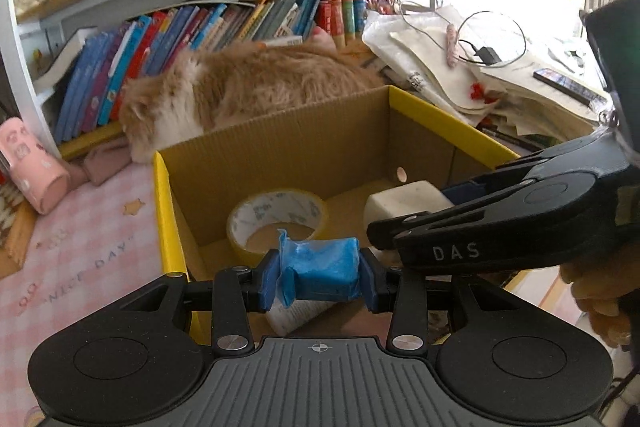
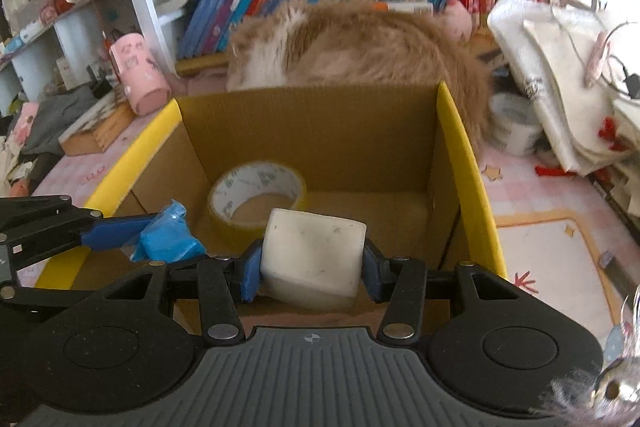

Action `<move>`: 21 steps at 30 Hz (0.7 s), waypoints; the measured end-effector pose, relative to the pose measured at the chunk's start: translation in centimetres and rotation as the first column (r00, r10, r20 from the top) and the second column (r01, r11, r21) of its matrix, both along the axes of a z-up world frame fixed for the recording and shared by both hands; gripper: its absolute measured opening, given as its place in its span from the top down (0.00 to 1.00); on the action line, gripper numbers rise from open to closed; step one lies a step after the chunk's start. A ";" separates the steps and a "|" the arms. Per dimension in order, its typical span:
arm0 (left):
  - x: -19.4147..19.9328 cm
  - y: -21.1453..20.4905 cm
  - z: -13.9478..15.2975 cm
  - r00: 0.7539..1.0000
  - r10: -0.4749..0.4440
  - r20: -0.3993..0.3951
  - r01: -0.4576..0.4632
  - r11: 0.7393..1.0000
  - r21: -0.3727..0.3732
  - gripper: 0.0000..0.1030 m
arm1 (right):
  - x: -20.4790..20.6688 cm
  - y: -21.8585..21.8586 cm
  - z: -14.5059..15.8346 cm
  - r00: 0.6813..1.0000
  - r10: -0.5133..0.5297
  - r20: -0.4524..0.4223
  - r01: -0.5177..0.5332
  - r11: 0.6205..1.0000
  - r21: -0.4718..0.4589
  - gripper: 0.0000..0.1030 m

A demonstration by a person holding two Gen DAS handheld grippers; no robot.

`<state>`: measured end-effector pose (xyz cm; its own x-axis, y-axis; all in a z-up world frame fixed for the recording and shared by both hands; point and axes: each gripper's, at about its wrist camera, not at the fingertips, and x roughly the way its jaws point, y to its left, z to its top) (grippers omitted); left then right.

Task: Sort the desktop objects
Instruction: 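Open the left tool to drop the blue bag while the right tool drops the cube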

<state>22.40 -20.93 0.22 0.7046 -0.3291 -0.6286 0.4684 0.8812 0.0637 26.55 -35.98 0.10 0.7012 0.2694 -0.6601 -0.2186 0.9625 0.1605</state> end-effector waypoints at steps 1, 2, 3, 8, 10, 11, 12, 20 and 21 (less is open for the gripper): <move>0.0 0.0 0.0 1.000 0.004 0.005 -0.004 1.000 0.003 0.61 | 0.0 0.0 -0.1 1.000 0.006 0.000 -0.006 1.000 -0.003 0.55; -0.2 0.0 -0.1 1.000 0.011 0.014 -0.011 1.000 0.006 0.60 | 0.0 0.0 -0.1 1.000 0.011 0.001 -0.011 1.000 -0.005 0.55; -0.2 0.0 0.0 1.000 0.016 0.018 -0.016 1.000 0.006 0.59 | 0.0 0.0 -0.1 1.000 0.013 0.000 -0.013 1.000 -0.004 0.55; -0.8 0.2 0.4 0.998 0.045 0.048 -0.045 0.999 0.002 0.46 | -0.3 -0.2 0.2 1.000 0.016 0.011 -0.016 1.000 0.006 0.53; -1.3 0.4 0.7 0.996 0.054 0.066 -0.053 0.999 -0.005 0.41 | -0.5 -0.3 0.3 1.000 0.016 0.018 -0.017 1.000 0.011 0.52; -1.5 0.5 0.9 0.995 0.062 0.074 -0.062 0.998 -0.003 0.35 | -0.7 -0.3 0.4 1.000 0.015 0.022 -0.015 1.000 0.014 0.52; -1.7 0.6 1.0 0.994 0.074 0.085 -0.074 0.997 0.002 0.32 | -0.8 -0.3 0.5 1.000 0.013 0.028 -0.013 1.000 0.016 0.52; -4.7 1.8 3.3 0.972 0.148 0.181 -0.146 0.989 -0.028 0.11 | -2.3 -0.4 2.6 0.992 -0.015 0.123 0.011 0.999 0.035 0.40; -5.1 2.1 3.6 0.968 0.160 0.191 -0.157 0.987 -0.031 0.11 | -2.7 -0.4 3.0 0.990 -0.019 0.138 0.014 0.999 0.038 0.40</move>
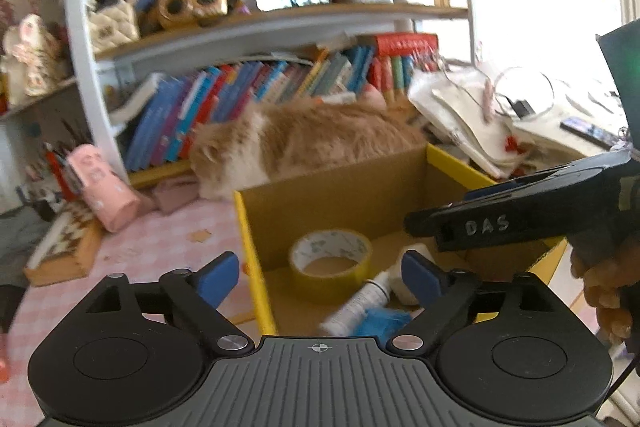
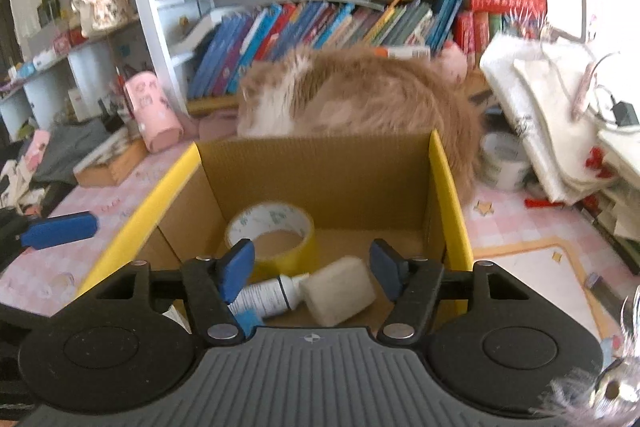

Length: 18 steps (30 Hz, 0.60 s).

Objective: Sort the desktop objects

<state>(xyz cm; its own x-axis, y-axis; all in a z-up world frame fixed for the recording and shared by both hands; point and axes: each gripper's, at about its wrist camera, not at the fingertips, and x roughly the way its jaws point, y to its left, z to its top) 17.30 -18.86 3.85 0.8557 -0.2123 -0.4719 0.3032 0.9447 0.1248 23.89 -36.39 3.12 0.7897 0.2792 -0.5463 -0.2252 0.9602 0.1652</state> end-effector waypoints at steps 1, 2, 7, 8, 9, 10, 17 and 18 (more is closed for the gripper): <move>-0.4 0.3 0.3 1.000 0.012 0.009 -0.012 1.000 -0.003 0.10 | -0.3 -0.1 0.4 1.000 -0.004 0.013 0.004 1.000 0.004 0.39; -0.9 0.6 0.7 0.999 0.027 0.018 -0.027 1.000 -0.008 0.08 | -0.7 -0.1 0.9 1.000 -0.009 0.029 0.009 1.000 0.012 0.38; -2.9 2.8 1.8 0.994 0.096 0.044 -0.095 0.995 -0.029 0.06 | -2.6 -0.3 2.7 0.996 -0.029 0.087 0.025 0.999 0.038 0.37; -3.3 3.4 2.1 0.993 0.111 0.042 -0.109 0.993 -0.034 0.06 | -3.0 -0.3 3.0 0.995 -0.033 0.096 0.029 0.999 0.042 0.37; -3.6 4.0 2.2 0.992 0.123 0.041 -0.122 0.992 -0.037 0.05 | -3.5 -0.2 3.2 0.994 -0.036 0.103 0.031 0.998 0.046 0.37; -4.0 4.5 2.4 0.990 0.135 0.040 -0.134 0.990 -0.041 0.05 | -3.8 -0.1 3.3 0.994 -0.038 0.106 0.033 0.998 0.049 0.37; -6.5 8.9 2.7 0.971 0.237 0.023 -0.235 0.970 -0.060 0.03 | -6.6 1.7 3.6 0.994 -0.028 0.108 0.025 0.999 0.027 0.36; -6.8 9.4 2.6 0.969 0.245 0.016 -0.244 0.968 -0.066 0.03 | -7.0 2.0 3.5 0.994 -0.026 0.107 0.024 1.000 0.020 0.36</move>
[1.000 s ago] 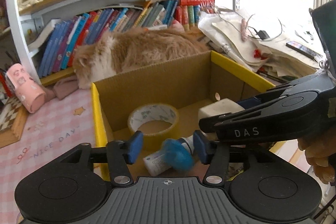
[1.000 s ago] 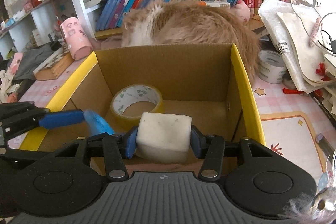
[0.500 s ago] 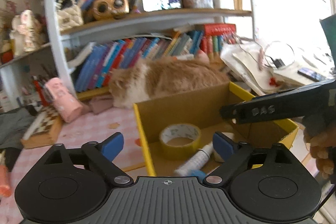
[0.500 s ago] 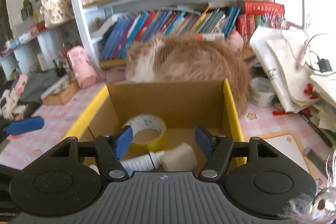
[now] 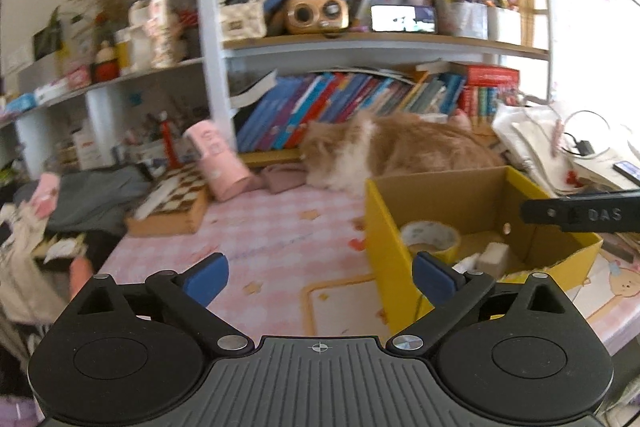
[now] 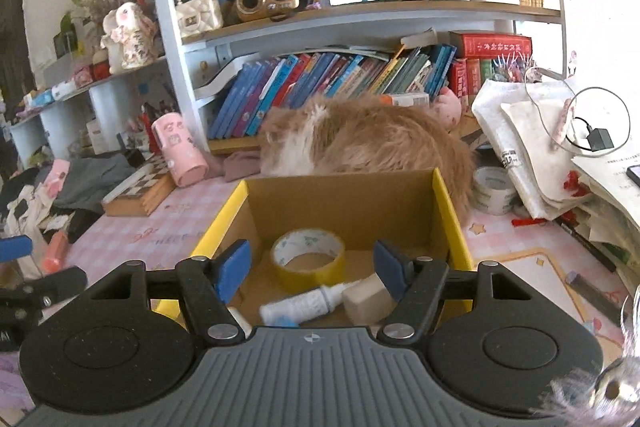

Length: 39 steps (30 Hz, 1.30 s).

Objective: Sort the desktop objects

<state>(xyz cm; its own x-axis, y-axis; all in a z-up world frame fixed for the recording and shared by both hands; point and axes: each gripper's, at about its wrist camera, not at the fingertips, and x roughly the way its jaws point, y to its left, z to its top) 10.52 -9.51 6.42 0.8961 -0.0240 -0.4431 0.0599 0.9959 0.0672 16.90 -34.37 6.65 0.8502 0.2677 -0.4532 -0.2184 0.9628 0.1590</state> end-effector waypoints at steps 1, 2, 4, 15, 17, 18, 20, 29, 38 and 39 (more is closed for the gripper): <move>-0.3 0.5 -0.1 1.000 0.006 -0.005 -0.006 1.000 -0.007 0.03 | -0.4 0.3 -0.1 1.000 -0.002 0.000 0.002 1.000 -0.008 0.36; -0.8 1.0 -0.3 1.000 0.009 -0.010 -0.010 1.000 -0.013 0.03 | -0.8 0.6 -0.1 1.000 -0.005 -0.003 0.005 1.000 -0.013 0.36; -1.4 1.8 -0.5 1.000 0.017 -0.020 -0.018 1.000 -0.016 0.03 | -1.8 1.2 -0.4 1.000 -0.014 -0.018 0.014 1.000 -0.006 0.35; -5.8 4.6 -2.6 0.996 0.051 -0.079 -0.055 0.997 -0.048 0.01 | -8.0 5.4 -2.5 0.996 -0.001 -0.088 -0.003 0.999 -0.044 0.35; -6.6 4.9 -2.9 0.995 0.049 -0.092 -0.054 0.997 -0.047 0.01 | -9.1 6.3 -2.9 0.995 0.016 -0.097 -0.022 0.998 -0.056 0.35; -7.0 5.1 -3.1 0.994 0.050 -0.096 -0.054 0.997 -0.046 0.01 | -9.7 6.8 -3.1 0.995 0.023 -0.100 -0.030 0.997 -0.064 0.35; -7.7 5.4 -3.3 0.993 0.054 -0.104 -0.058 0.997 -0.042 0.01 | -10.7 7.6 -3.4 0.994 0.025 -0.108 -0.033 0.997 -0.069 0.35; -10.7 7.1 -4.3 0.990 0.050 -0.134 -0.054 0.998 -0.030 0.01 | -14.5 10.0 -4.7 0.987 0.000 -0.162 -0.007 0.999 -0.040 0.35; -12.6 7.6 -5.0 0.988 0.011 -0.155 -0.015 0.999 -0.028 0.01 | -16.7 11.7 -4.9 0.987 -0.003 -0.162 -0.010 0.997 -0.079 0.35; -12.7 7.7 -5.0 0.988 0.011 -0.156 -0.017 0.999 -0.032 0.01 | -16.9 11.7 -4.9 0.986 -0.005 -0.166 -0.009 0.997 -0.079 0.35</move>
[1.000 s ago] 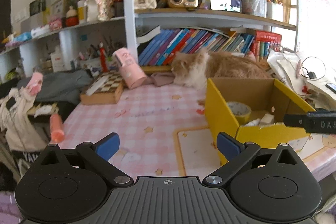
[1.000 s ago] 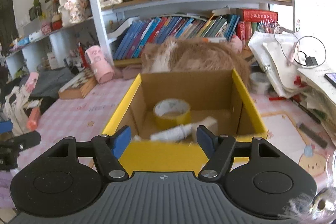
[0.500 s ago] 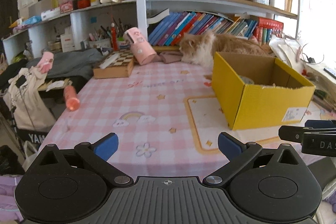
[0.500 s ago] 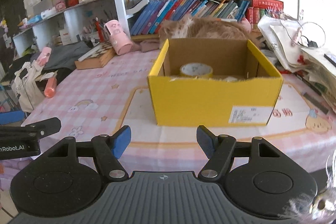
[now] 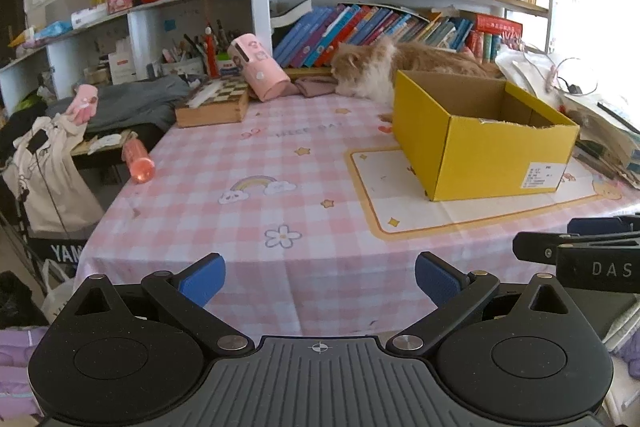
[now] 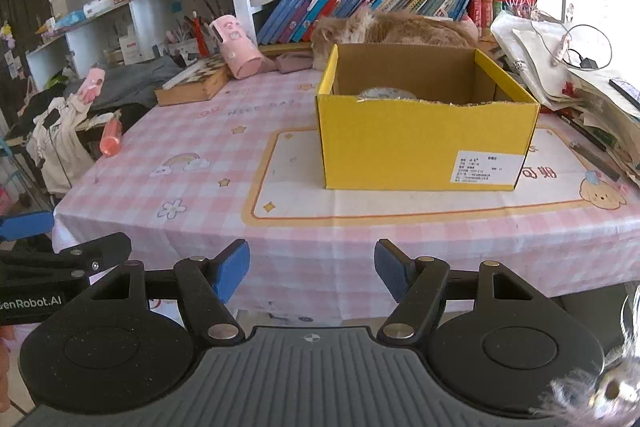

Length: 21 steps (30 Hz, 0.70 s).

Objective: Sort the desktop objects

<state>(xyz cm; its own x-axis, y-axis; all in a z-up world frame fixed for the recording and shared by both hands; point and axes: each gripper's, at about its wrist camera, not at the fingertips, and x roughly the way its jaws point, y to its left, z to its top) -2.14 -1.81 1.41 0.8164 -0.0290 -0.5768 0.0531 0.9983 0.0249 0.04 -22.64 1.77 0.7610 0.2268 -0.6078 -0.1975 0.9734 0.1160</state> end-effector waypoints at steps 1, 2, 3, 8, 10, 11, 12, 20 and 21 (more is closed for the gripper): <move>-0.1 0.1 0.0 1.000 0.001 -0.002 -0.001 1.000 -0.007 0.01 | -0.1 0.1 0.0 1.000 -0.003 -0.005 0.003 1.000 -0.001 0.35; -0.1 0.2 -0.1 1.000 0.003 -0.006 -0.003 1.000 -0.014 0.01 | -0.2 0.1 -0.1 1.000 -0.006 -0.009 0.006 1.000 -0.003 0.35; -0.2 0.3 -0.2 1.000 0.005 -0.010 -0.005 1.000 -0.020 0.01 | -0.4 0.2 -0.2 1.000 -0.008 -0.014 0.008 1.000 -0.007 0.35; -0.4 0.4 -0.4 1.000 -0.004 -0.019 0.003 1.000 -0.023 0.01 | -1.1 0.2 -0.4 1.000 -0.012 -0.026 0.011 1.000 -0.022 0.34; -0.5 0.4 -0.5 1.000 -0.007 -0.020 0.007 1.000 -0.019 0.01 | -1.2 0.2 -0.5 0.999 -0.015 -0.029 0.014 1.000 -0.023 0.34; -0.5 0.4 -0.6 1.000 -0.010 -0.022 0.009 1.000 -0.019 0.01 | -1.3 0.3 -0.6 0.999 -0.014 -0.029 0.013 1.000 -0.025 0.34; -0.5 0.4 -0.7 1.000 -0.013 -0.026 0.013 1.000 -0.020 0.01 | -1.3 0.4 -0.7 0.999 -0.012 -0.030 0.011 1.000 -0.028 0.34; -0.4 0.4 -1.1 0.999 0.006 -0.052 -0.005 1.000 0.008 0.01 | -1.4 0.6 -1.2 0.999 -0.014 -0.046 0.013 0.999 -0.029 0.31; -0.4 0.5 -1.2 0.998 0.007 -0.055 -0.007 1.000 0.006 0.01 | -1.4 0.6 -1.3 0.999 -0.014 -0.049 0.012 1.000 -0.029 0.31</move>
<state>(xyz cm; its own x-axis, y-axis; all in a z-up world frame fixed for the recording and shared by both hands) -2.57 -1.34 0.25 0.7837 -0.0197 -0.6208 0.0475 0.9985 0.0283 -1.40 -22.04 0.51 0.7327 0.1991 -0.6507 -0.1794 0.9789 0.0975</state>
